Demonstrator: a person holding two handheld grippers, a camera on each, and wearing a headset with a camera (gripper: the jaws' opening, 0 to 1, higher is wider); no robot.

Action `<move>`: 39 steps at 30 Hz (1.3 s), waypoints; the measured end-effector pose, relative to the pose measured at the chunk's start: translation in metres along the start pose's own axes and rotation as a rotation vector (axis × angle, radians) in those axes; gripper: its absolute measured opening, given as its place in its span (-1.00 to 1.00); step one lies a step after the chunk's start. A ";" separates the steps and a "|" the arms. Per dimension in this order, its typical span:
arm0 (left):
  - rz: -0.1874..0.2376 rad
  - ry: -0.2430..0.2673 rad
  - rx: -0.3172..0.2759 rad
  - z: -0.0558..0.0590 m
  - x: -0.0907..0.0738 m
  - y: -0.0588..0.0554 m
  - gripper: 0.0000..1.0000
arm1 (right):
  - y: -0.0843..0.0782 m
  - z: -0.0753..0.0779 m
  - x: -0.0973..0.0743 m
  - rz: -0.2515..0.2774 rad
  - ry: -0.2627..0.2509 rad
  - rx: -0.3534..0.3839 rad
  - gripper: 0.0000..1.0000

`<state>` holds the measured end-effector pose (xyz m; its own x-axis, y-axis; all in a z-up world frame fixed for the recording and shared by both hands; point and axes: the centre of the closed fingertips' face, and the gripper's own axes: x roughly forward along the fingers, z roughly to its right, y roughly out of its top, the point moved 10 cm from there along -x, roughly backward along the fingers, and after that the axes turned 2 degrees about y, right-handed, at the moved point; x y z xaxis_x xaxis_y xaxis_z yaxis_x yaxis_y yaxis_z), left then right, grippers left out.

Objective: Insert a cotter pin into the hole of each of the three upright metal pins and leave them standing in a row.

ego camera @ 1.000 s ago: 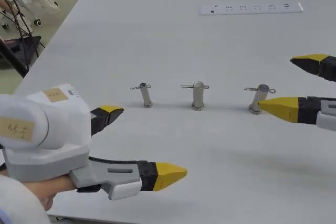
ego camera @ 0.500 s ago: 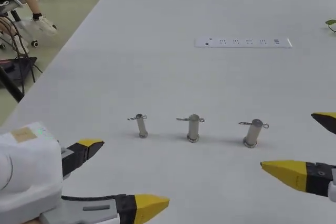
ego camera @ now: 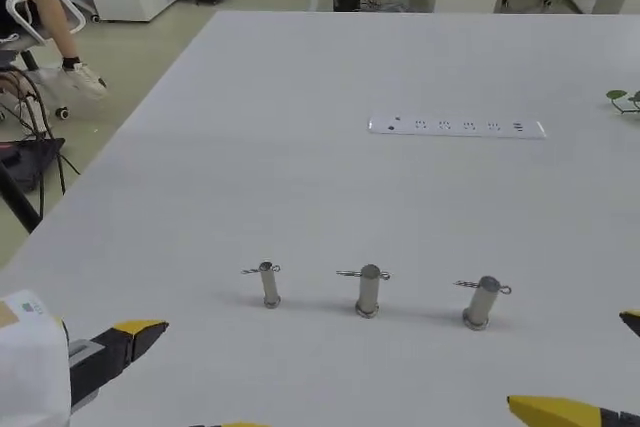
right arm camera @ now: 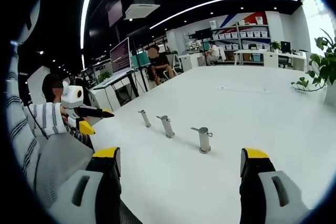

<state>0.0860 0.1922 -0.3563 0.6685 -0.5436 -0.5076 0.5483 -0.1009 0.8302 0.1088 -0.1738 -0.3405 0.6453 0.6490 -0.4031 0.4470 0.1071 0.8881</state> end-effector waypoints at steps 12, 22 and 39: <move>-0.002 0.018 -0.040 -0.008 -0.010 -0.005 0.97 | -0.014 0.000 -0.011 -0.051 -0.052 0.039 0.90; -0.006 0.042 -0.076 -0.014 -0.010 -0.005 0.97 | -0.019 0.009 -0.010 -0.101 -0.081 0.071 0.89; -0.012 0.050 -0.076 -0.014 -0.009 -0.006 0.97 | -0.022 0.014 -0.024 -0.106 -0.121 0.101 0.89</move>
<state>0.0835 0.2096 -0.3600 0.6846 -0.5006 -0.5298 0.5918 -0.0427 0.8050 0.0925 -0.2021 -0.3535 0.6586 0.5418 -0.5222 0.5723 0.0899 0.8151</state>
